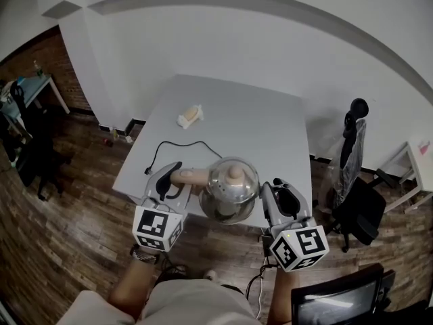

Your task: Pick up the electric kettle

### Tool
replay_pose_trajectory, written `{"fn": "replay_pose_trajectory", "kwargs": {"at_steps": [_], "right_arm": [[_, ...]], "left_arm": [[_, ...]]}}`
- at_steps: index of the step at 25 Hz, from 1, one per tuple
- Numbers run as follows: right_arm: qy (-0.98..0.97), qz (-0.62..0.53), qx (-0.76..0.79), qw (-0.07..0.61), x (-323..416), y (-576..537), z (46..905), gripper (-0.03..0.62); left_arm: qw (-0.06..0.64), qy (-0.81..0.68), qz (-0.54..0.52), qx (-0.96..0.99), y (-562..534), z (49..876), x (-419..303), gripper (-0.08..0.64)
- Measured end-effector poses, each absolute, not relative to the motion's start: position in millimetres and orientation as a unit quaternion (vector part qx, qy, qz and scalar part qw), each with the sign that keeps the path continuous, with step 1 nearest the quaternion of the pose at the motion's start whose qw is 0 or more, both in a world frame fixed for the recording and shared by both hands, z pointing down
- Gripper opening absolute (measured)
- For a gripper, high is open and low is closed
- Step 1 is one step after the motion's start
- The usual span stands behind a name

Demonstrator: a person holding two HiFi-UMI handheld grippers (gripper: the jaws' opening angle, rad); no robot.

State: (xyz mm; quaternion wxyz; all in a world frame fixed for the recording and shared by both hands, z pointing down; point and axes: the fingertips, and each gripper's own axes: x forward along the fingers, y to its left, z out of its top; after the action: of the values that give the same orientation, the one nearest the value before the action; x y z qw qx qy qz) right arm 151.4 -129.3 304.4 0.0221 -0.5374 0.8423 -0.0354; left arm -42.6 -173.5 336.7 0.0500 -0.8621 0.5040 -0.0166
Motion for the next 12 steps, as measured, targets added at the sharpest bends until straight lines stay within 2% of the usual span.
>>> {"fn": "replay_pose_trajectory", "kwargs": {"at_steps": [12], "right_arm": [[0.83, -0.029, -0.555, 0.035, 113, -106, 292, 0.11]], "left_arm": [[0.063, 0.478, -0.011, -0.876, -162, 322, -77, 0.137]]}}
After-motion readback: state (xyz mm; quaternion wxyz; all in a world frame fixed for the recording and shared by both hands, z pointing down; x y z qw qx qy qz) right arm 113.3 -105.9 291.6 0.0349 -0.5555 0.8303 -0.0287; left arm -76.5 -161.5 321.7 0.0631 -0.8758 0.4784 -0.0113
